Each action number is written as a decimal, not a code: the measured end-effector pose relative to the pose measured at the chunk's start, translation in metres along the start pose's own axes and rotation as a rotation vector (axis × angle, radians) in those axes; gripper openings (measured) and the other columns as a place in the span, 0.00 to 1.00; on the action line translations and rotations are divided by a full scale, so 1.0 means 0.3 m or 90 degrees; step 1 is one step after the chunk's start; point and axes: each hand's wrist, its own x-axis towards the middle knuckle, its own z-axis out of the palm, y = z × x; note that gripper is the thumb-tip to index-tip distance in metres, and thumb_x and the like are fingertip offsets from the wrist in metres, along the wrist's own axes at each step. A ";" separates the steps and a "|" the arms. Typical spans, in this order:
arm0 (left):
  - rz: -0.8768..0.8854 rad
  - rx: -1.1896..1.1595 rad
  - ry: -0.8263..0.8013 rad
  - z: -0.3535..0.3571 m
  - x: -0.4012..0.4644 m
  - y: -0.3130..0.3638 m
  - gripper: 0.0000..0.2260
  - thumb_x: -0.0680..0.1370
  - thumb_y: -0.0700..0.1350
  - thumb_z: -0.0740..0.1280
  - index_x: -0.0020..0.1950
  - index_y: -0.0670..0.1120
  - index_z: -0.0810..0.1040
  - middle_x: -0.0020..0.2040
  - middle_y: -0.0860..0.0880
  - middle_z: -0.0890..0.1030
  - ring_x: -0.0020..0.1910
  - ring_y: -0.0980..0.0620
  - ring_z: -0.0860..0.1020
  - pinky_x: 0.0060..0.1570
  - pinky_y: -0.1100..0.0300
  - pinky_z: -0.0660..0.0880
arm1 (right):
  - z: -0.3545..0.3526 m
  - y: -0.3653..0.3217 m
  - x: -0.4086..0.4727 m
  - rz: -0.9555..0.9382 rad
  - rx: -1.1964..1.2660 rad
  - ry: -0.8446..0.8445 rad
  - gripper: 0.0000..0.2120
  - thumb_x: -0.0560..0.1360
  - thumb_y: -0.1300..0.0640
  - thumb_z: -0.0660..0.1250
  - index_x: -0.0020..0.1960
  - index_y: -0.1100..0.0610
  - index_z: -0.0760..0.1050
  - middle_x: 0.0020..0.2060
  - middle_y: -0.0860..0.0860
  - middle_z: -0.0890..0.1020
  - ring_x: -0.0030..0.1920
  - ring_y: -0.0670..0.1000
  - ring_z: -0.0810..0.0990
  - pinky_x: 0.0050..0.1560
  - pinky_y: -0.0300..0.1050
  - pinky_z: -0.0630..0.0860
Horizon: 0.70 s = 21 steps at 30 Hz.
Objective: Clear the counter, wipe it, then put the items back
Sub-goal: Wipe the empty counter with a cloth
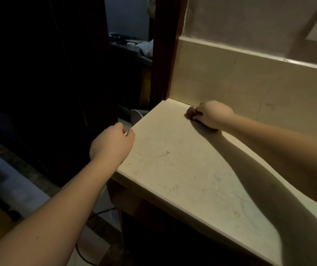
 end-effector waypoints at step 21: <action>0.006 -0.006 -0.007 -0.003 -0.005 -0.013 0.13 0.81 0.55 0.55 0.50 0.49 0.73 0.37 0.50 0.75 0.32 0.51 0.73 0.27 0.61 0.63 | -0.020 -0.153 -0.077 -0.099 0.141 -0.001 0.11 0.76 0.49 0.65 0.41 0.54 0.67 0.42 0.49 0.71 0.45 0.52 0.70 0.41 0.45 0.63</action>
